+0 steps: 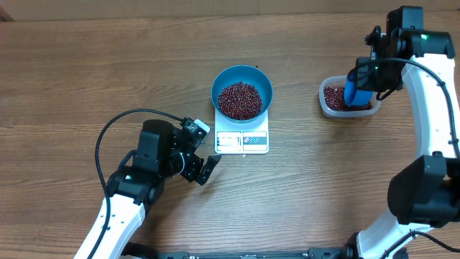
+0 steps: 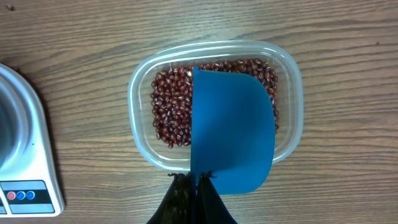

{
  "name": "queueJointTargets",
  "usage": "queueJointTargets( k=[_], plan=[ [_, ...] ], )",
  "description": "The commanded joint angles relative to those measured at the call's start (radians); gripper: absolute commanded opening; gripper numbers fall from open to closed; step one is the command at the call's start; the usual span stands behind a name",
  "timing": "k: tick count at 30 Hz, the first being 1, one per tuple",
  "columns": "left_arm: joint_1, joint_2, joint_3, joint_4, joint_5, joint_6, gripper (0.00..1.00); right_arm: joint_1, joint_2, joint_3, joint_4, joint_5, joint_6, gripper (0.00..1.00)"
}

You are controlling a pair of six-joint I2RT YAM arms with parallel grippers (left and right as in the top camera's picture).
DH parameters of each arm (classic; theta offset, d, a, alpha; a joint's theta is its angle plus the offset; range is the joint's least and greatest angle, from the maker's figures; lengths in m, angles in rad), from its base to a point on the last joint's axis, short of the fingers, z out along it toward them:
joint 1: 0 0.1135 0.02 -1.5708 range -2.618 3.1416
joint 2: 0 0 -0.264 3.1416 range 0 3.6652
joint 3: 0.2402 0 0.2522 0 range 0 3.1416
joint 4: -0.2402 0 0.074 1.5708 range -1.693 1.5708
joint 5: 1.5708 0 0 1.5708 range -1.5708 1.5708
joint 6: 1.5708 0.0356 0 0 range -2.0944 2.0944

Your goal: Scoop item into bowl and weigh 150g on scale

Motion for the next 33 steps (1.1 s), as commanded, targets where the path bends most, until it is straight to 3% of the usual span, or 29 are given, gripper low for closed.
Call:
queueJointTargets(
  k=[1,12,33],
  plan=[
    [0.006,0.005,-0.006,0.001,-0.003,-0.014,0.99,0.002,0.009,-0.016,0.019,0.01,-0.016,0.04],
    [0.006,0.005,-0.006,0.001,-0.003,-0.014,0.99,0.002,0.013,-0.097,0.108,0.007,-0.015,0.04],
    [0.006,0.005,-0.006,0.001,-0.003,-0.014,1.0,0.003,0.062,-0.097,0.105,-0.113,-0.019,0.04]
  ],
)
